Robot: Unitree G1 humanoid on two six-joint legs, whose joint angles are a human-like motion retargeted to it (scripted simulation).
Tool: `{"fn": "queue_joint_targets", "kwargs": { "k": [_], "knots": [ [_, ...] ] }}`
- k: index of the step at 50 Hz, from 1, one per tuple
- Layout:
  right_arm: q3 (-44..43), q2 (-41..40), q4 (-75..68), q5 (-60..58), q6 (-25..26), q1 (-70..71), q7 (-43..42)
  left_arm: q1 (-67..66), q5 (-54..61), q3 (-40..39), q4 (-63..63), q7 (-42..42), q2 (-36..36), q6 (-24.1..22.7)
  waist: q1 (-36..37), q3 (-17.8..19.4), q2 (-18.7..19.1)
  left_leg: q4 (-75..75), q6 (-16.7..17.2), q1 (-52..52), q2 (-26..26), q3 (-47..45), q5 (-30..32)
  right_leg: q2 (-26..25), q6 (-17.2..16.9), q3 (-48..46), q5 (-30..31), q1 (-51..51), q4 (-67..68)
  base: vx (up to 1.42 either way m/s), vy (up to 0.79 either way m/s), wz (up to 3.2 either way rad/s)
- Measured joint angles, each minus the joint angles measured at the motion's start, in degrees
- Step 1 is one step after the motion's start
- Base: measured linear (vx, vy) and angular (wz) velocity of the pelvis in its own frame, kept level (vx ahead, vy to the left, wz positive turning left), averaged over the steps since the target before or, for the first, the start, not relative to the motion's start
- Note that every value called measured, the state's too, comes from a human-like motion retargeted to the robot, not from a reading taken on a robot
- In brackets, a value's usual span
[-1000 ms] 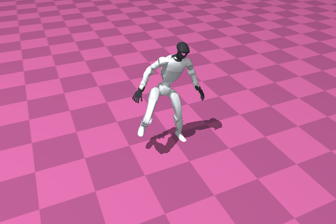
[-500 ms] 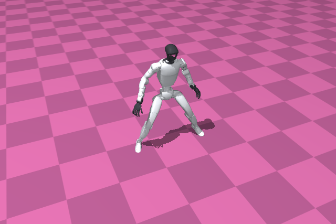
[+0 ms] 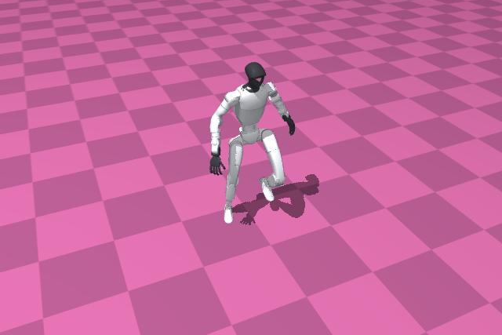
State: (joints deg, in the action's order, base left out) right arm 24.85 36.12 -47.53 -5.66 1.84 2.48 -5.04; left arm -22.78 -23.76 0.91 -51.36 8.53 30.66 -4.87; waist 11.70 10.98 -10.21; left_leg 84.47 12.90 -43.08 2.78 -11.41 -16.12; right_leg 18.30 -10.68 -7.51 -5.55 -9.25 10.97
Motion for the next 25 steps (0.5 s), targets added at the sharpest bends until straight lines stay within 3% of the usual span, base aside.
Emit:
{"fn": "queue_joint_targets", "kwargs": {
  "k": [5,8,10,12,13,15,19,25],
  "knots": [
    [-0.2,-2.4,2.2,-2.1,-1.8,-3.0,-1.5,-2.3,-6.4,2.5,3.0,-1.5,3.1,-1.1,-1.6,0.4,0.4,-35.1,-1.6,19.1,-1.2,4.5,8.1,-6.4,1.4,-1.3,-1.6,4.1,0.8,0.16,-0.11,-0.26],
    [-2.4,-3.0,3.5,-1.4,-3.0,-4.8,-3.8,-1.9,-8.5,4.8,4.3,-2.1,4.9,-1.6,-5.5,1.4,1.6,-52.7,-4.0,31.0,0.8,5.7,5.1,-10.3,2.1,-3.1,-2.0,3.5,8.3,0.12,0.0,0.29],
    [-4.3,-3.5,3.6,-1.1,-3.4,-6.1,-4.5,-0.5,-10.0,6.3,4.3,-3.0,5.6,-1.3,-8.4,2.7,2.8,-60.8,-7.4,37.4,3.5,4.7,1.0,-12.2,1.6,-3.4,1.4,-0.3,18.7,0.03,0.02,0.58],
    [-6.2,-4.1,3.0,-1.5,-3.4,-7.1,-4.5,2.1,-11.0,7.6,4.0,-3.6,6.1,-0.8,-10.7,4.2,4.0,-65.9,-10.0,41.3,6.2,5.2,0.3,-12.8,-0.9,-3.1,9.0,-7.0,31.7,-0.02,-0.02,0.58],
    [-7.0,-4.4,2.7,-1.9,-3.3,-7.6,-4.5,3.6,-11.1,8.1,3.9,-3.6,6.5,-0.6,-11.5,4.9,4.6,-67.2,-10.6,42.3,7.7,6.0,0.7,-12.5,-2.2,-3.4,12.3,-10.6,38.0,-0.03,-0.05,0.49],
    [-8.3,-5.1,1.8,-2.8,-3.1,-9.0,-4.9,6.5,-10.0,8.8,4.2,-2.8,7.3,-0.1,-12.5,5.9,6.0,-67.6,-10.1,42.9,10.8,7.5,1.1,-9.7,-1.3,-6.0,13.0,-17.0,50.3,-0.02,-0.07,0.38],
    [-10.1,-6.8,-0.4,-3.9,-3.1,-12.4,-5.6,10.3,-5.3,8.2,6.7,0.0,8.7,0.2,-13.5,6.2,9.1,-68.9,-7.1,43.5,16.5,9.7,2.7,0.6,5.2,-12.1,-1.3,-24.5,71.2,0.02,-0.1,0.42],
    [-12.4,-8.6,-3.1,-2.8,-2.9,-13.0,-4.7,10.2,0.2,5.1,12.0,2.3,11.1,-0.1,-16.5,5.4,13.1,-73.1,-4.1,43.5,24.1,13.2,6.5,6.4,10.0,-9.0,-10.3,-31.4,88.6,0.03,-0.2,0.36]
  ]
}}
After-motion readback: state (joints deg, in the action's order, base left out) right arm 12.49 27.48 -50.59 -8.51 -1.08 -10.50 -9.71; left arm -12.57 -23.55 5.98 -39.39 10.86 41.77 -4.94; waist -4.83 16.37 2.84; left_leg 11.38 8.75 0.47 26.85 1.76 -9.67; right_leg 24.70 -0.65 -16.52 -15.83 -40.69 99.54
